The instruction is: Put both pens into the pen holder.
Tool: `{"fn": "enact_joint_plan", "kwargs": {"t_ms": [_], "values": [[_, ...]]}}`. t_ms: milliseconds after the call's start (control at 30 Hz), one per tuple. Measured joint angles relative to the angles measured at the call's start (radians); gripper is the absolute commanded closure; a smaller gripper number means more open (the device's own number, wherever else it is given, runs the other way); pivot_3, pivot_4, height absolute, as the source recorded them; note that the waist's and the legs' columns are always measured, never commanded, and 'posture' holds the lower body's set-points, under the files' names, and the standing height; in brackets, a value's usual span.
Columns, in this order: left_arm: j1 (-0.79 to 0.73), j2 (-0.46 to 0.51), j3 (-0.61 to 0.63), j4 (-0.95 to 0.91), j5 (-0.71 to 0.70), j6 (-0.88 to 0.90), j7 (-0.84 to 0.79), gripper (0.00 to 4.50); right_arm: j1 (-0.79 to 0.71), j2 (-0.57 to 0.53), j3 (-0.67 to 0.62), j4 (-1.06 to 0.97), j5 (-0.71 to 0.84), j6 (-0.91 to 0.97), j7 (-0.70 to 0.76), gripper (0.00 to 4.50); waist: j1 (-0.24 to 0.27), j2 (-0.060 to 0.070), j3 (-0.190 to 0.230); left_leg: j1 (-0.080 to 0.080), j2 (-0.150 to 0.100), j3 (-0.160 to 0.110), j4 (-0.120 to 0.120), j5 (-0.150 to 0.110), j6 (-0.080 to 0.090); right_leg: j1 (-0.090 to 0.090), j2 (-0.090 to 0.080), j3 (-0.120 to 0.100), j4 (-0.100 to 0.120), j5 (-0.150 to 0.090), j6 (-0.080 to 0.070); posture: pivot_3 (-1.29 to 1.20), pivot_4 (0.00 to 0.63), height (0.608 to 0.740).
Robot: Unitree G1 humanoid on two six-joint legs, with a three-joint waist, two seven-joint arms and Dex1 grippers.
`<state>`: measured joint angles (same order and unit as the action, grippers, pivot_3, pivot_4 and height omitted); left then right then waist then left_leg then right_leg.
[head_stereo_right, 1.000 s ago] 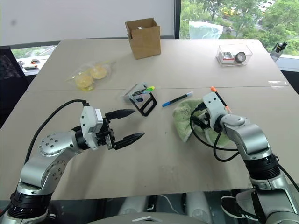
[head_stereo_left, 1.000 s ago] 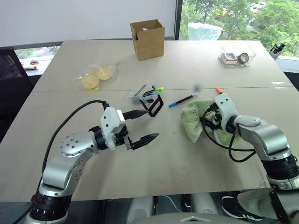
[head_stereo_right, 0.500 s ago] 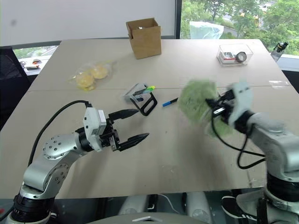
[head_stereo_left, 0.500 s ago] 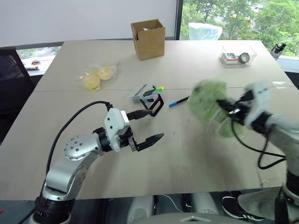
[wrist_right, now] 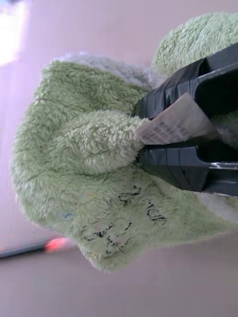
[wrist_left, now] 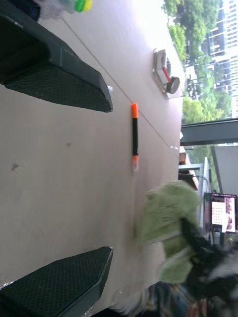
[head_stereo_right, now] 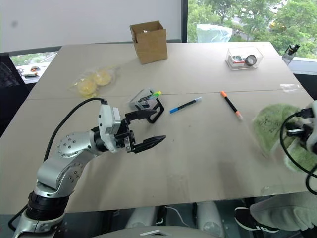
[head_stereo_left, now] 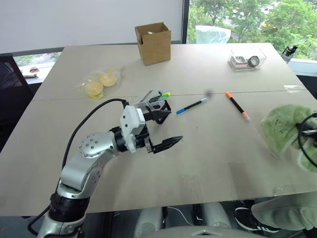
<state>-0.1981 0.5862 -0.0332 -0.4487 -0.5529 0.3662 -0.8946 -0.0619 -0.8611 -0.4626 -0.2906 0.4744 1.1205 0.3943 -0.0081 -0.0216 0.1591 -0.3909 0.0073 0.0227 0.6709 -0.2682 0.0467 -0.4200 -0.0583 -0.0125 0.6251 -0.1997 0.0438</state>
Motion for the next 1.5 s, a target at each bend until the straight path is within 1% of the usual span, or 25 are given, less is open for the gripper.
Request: {"fn": "enact_joint_plan", "kwargs": {"t_ms": [33, 67, 133, 267, 300, 333, 400, 467, 500, 533, 633, 700, 733, 800, 833, 867, 933, 1000, 1033, 1067, 1100, 1200, 1333, 1433, 1500], "values": [[-0.001, 0.0, -0.006, 0.005, 0.0, 0.0, -0.006, 0.0, -0.003, -0.002, 0.057, 0.053, -0.026, -0.038, 0.013, 3.56, -0.001, 0.0, 0.0, 0.0, 0.0, 0.0, 0.0, 0.0, 0.0, 0.0, 0.0, 0.0, 0.0, 0.0, 0.0, 0.0, 0.15, 0.74], [-0.001, -0.001, -0.008, 0.012, 0.001, 0.0, -0.013, 0.0, -0.006, -0.004, 0.111, 0.108, -0.053, -0.084, 0.032, 3.2, -0.002, 0.001, 0.0, 0.0, 0.0, 0.0, 0.0, 0.0, 0.0, 0.0, 0.0, 0.0, 0.0, 0.0, 0.0, 0.0, 0.15, 0.74], [-0.001, 0.001, -0.008, 0.019, 0.003, -0.003, -0.019, 0.0, -0.017, -0.008, 0.137, 0.157, -0.076, -0.127, 0.051, 2.4, -0.001, 0.001, 0.0, -0.001, 0.0, 0.0, 0.0, 0.0, 0.0, 0.0, 0.0, 0.0, 0.0, 0.001, -0.001, 0.0, 0.15, 0.74], [0.001, 0.011, 0.002, 0.025, 0.004, -0.005, -0.021, 0.0, -0.07, -0.088, 0.071, 0.139, -0.042, -0.132, 0.132, 0.53, -0.004, 0.002, 0.001, -0.003, 0.001, 0.0, 0.0, 0.0, 0.0, -0.002, 0.001, 0.001, -0.001, 0.003, 0.003, 0.0, 0.15, 0.74], [0.001, 0.011, 0.003, 0.025, 0.004, -0.005, -0.02, 0.0, -0.098, -0.093, 0.053, 0.117, -0.025, -0.126, 0.144, 0.2, -0.005, 0.002, 0.001, -0.003, 0.001, 0.0, 0.0, 0.0, 0.0, -0.002, 0.001, 0.001, -0.001, 0.003, 0.003, 0.0, 0.15, 0.74], [0.009, 0.012, 0.007, 0.022, 0.003, -0.005, -0.017, 0.0, -0.147, -0.102, 0.052, 0.1, 0.003, -0.107, 0.161, 0.07, -0.006, 0.002, 0.001, -0.002, 0.002, 0.0, 0.0, 0.0, 0.0, -0.002, 0.002, 0.001, -0.001, 0.003, 0.003, 0.0, 0.15, 0.74], [0.026, 0.014, 0.01, 0.008, 0.001, 0.001, -0.011, 0.0, -0.266, -0.114, 0.077, 0.082, 0.04, -0.08, 0.189, 0.07, -0.008, 0.002, 0.002, -0.002, 0.003, 0.0, 0.0, 0.0, 0.0, -0.002, 0.003, 0.002, -0.001, 0.001, 0.001, 0.0, 0.15, 0.74], [0.035, 0.016, 0.014, -0.021, -0.002, 0.026, 0.006, 0.0, -0.453, -0.075, 0.179, 0.107, 0.035, -0.083, 0.188, 0.07, -0.012, 0.0, 0.002, 0.0, 0.004, 0.0, -0.001, 0.0, 0.0, -0.002, 0.005, 0.002, 0.0, 0.001, -0.001, 0.0, 0.15, 0.74], [0.035, 0.018, 0.015, -0.027, -0.002, 0.032, 0.009, 0.0, -0.491, -0.056, 0.212, 0.121, 0.029, -0.086, 0.187, 0.07, -0.011, -0.001, 0.002, 0.0, 0.004, -0.001, -0.001, 0.0, 0.0, -0.002, 0.006, 0.003, 0.0, 0.001, -0.001, 0.0, 0.15, 0.74], [0.038, 0.022, 0.021, -0.042, -0.003, 0.047, 0.02, 0.0, -0.573, -0.004, 0.298, 0.185, -0.007, -0.104, 0.184, 0.07, -0.01, -0.003, 0.001, 0.0, 0.004, -0.001, 0.0, 0.0, 0.0, -0.002, 0.007, 0.003, 0.0, 0.001, -0.001, 0.0, 0.15, 0.74], [0.035, 0.034, 0.028, -0.074, -0.003, 0.085, 0.052, 0.0, -0.646, 0.095, 0.471, 0.392, -0.099, -0.167, 0.187, 0.07, 0.005, -0.003, 0.001, -0.004, 0.003, -0.003, 0.0, 0.0, 0.0, -0.003, 0.006, 0.003, 0.0, 0.003, -0.005, 0.0, 0.15, 0.74], [0.037, 0.034, 0.034, -0.084, -0.005, 0.101, 0.068, 0.0, -0.69, 0.153, 0.558, 0.583, -0.17, -0.237, 0.192, 0.07, 0.014, -0.002, 0.001, -0.008, 0.001, -0.001, 0.0, 0.0, 0.0, -0.006, 0.005, 0.006, -0.001, 0.005, -0.001, 0.0, 0.15, 0.74], [0.036, 0.034, 0.034, -0.086, -0.006, 0.104, 0.071, 0.0, -0.697, 0.162, 0.574, 0.624, -0.187, -0.253, 0.192, 0.07, 0.017, -0.002, 0.001, -0.01, 0.0, 0.0, 0.0, 0.0, 0.0, -0.007, 0.004, 0.006, -0.002, 0.006, -0.001, 0.0, 0.15, 0.74], [0.044, 0.036, 0.043, -0.094, -0.007, 0.108, 0.081, 0.0, -0.752, 0.186, 0.62, 0.807, -0.252, -0.333, 0.211, 0.57, 0.022, -0.001, 0.002, -0.012, -0.001, 0.001, 0.0, 0.002, -0.003, -0.009, 0.003, 0.007, -0.003, 0.006, -0.001, 0.0, 0.15, 0.74], [0.047, 0.036, 0.045, -0.095, -0.007, 0.108, 0.085, 0.0, -0.763, 0.188, 0.621, 0.833, -0.255, -0.349, 0.219, 0.78, 0.021, 0.0, 0.002, -0.012, -0.001, 0.001, 0.0, 0.001, -0.003, -0.009, 0.003, 0.007, -0.004, 0.006, -0.001, 0.0, 0.15, 0.74], [0.05, 0.036, 0.048, -0.097, -0.007, 0.109, 0.092, 0.0, -0.79, 0.193, 0.628, 0.884, -0.276, -0.377, 0.224, 1.17, 0.02, -0.001, 0.002, -0.012, -0.001, 0.001, 0.0, 0.001, -0.003, -0.009, 0.003, 0.007, -0.004, 0.006, -0.001, 0.0, 0.15, 0.74], [0.07, 0.035, 0.058, -0.122, -0.012, 0.111, 0.109, 0.0, -0.827, 0.193, 0.636, 0.972, -0.31, -0.421, 0.254, 2.15, 0.021, -0.001, 0.002, -0.012, -0.001, 0.001, -0.001, 0.001, -0.002, -0.009, 0.003, 0.007, -0.005, 0.006, -0.001, 0.0, 0.15, 0.74], [0.084, 0.034, 0.064, -0.136, -0.025, 0.122, 0.124, 0.0, -0.833, 0.193, 0.641, 0.996, -0.318, -0.433, 0.291, 3.14, 0.024, -0.001, 0.002, -0.011, -0.001, 0.0, -0.001, 0.001, -0.002, -0.008, 0.002, 0.006, -0.004, 0.006, -0.001, 0.0, 0.15, 0.74], [0.087, 0.03, 0.064, -0.142, -0.032, 0.134, 0.138, 0.0, -0.834, 0.193, 0.641, 1.0, -0.321, -0.432, 0.312, 3.83, 0.026, -0.001, 0.002, -0.01, -0.001, -0.001, -0.001, -0.001, 0.001, -0.007, 0.002, 0.005, -0.003, 0.006, -0.001, 0.0, 0.15, 0.74], [0.087, 0.03, 0.064, -0.145, -0.037, 0.143, 0.146, 0.0, -0.833, 0.193, 0.641, 1.0, -0.322, -0.43, 0.322, 4.27, 0.026, -0.001, 0.002, -0.01, -0.001, -0.002, 0.0, -0.001, 0.002, -0.006, 0.002, 0.005, -0.003, 0.006, -0.001, 0.0, 0.15, 0.74], [0.087, 0.03, 0.064, -0.149, -0.039, 0.15, 0.154, 0.0, -0.833, 0.193, 0.64, 1.0, -0.327, -0.428, 0.326, 4.4, 0.026, 0.0, 0.002, -0.009, -0.001, -0.002, 0.0, -0.001, 0.002, -0.006, 0.002, 0.005, -0.003, 0.006, -0.001, 0.0, 0.15, 0.74], [0.066, 0.014, 0.064, -0.15, -0.082, 0.21, 0.187, 0.0, -0.798, 0.179, 0.617, 0.953, -0.326, -0.399, 0.346, 4.4, 0.026, 0.0, 0.002, -0.006, -0.001, -0.004, 0.0, -0.001, 0.002, -0.002, 0.003, 0.003, -0.003, 0.005, -0.002, 0.0, 0.15, 0.74], [-0.008, -0.023, 0.084, -0.144, -0.23, 0.338, 0.248, 0.0, -0.67, 0.174, 0.497, 0.747, -0.223, -0.291, 0.37, 4.4, 0.022, 0.0, 0.002, -0.006, 0.0, -0.004, 0.001, -0.001, 0.002, -0.003, 0.003, 0.003, -0.001, 0.006, 0.0, 0.0, 0.15, 0.74], [-0.08, -0.077, 0.124, -0.103, -0.408, 0.452, 0.341, 0.0, -0.509, 0.215, 0.327, 0.416, -0.05, -0.191, 0.376, 4.4, 0.019, 0.001, 0.003, -0.006, 0.001, -0.005, 0.001, -0.001, 0.002, -0.003, 0.003, 0.003, 0.0, 0.006, 0.0, 0.0, 0.15, 0.74], [-0.141, -0.145, 0.149, -0.044, -0.554, 0.517, 0.435, 0.0, -0.409, 0.309, 0.212, 0.112, 0.125, -0.113, 0.344, 4.4, 0.017, 0.002, 0.003, -0.006, 0.003, -0.007, 0.001, -0.001, 0.002, -0.003, 0.005, 0.002, 0.001, 0.006, 0.0, 0.0, 0.15, 0.74]]}}
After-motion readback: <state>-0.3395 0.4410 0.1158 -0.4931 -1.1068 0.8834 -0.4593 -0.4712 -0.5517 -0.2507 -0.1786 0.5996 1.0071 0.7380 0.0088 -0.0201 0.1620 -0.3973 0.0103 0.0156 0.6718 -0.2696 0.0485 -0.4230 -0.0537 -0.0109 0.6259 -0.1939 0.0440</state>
